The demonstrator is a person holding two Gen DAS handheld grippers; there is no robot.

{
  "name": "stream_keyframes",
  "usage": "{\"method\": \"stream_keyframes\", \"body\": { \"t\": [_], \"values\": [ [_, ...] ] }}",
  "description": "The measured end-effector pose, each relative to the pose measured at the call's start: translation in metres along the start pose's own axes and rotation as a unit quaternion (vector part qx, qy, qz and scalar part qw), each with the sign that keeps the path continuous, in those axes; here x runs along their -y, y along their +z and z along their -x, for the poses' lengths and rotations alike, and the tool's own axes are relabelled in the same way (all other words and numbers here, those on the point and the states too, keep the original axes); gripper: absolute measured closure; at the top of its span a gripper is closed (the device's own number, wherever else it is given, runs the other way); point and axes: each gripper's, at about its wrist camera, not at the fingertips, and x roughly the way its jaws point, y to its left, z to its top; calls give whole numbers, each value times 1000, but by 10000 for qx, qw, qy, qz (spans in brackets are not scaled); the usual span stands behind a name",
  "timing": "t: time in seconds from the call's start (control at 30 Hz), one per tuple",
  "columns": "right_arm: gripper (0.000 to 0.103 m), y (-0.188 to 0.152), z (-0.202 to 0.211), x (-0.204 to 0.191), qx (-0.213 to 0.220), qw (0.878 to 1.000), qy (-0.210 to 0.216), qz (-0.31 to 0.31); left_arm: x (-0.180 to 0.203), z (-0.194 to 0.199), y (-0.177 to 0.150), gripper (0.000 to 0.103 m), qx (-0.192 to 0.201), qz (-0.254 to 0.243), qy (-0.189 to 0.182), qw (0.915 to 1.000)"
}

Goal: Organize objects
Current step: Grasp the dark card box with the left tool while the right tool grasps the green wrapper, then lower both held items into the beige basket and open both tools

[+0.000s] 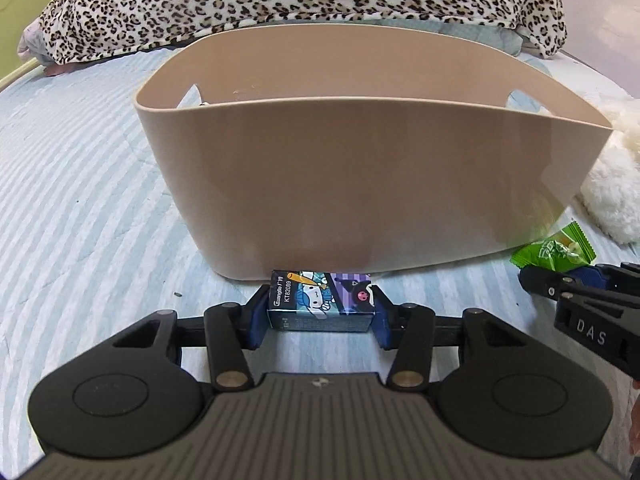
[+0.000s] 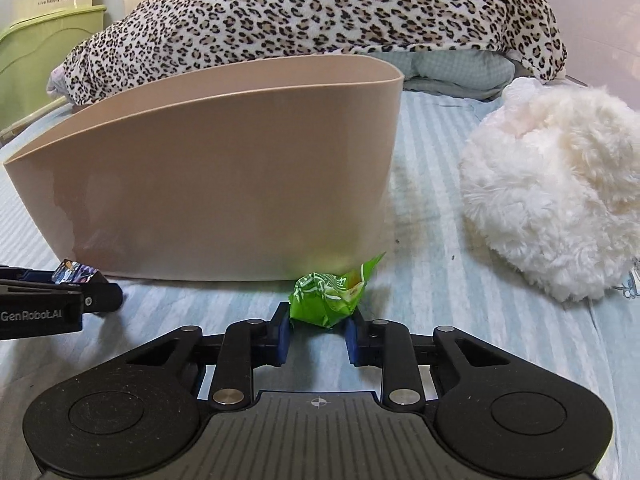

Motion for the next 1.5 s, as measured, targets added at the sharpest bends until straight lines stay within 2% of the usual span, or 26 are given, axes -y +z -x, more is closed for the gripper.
{"method": "stream_keyframes", "body": {
  "t": [0.27,0.57,0.8,0.97,1.23,1.37,1.5],
  "values": [
    [80,-4,16,4,252,9996,-88,71,-4,17,-1,51,135,-17,-27,9999],
    [80,4,64,8,712,9973,-136,121,-3,61,2,51,535,-282,-154,9981],
    [80,37,102,0,1227,9922,-24,218,-3,104,25,51,1065,-349,-185,9935],
    [80,68,113,-11,1555,9872,68,361,-1,119,51,51,1409,-374,-92,9893],
    [80,109,92,-26,1620,9852,224,506,-4,103,93,51,1578,-287,179,9869],
    [80,121,70,-33,1418,9882,331,486,-5,83,109,51,1495,-245,364,9878],
    [80,128,45,-40,1185,9906,315,605,-2,53,123,51,1201,-366,528,9907]
  ]
}}
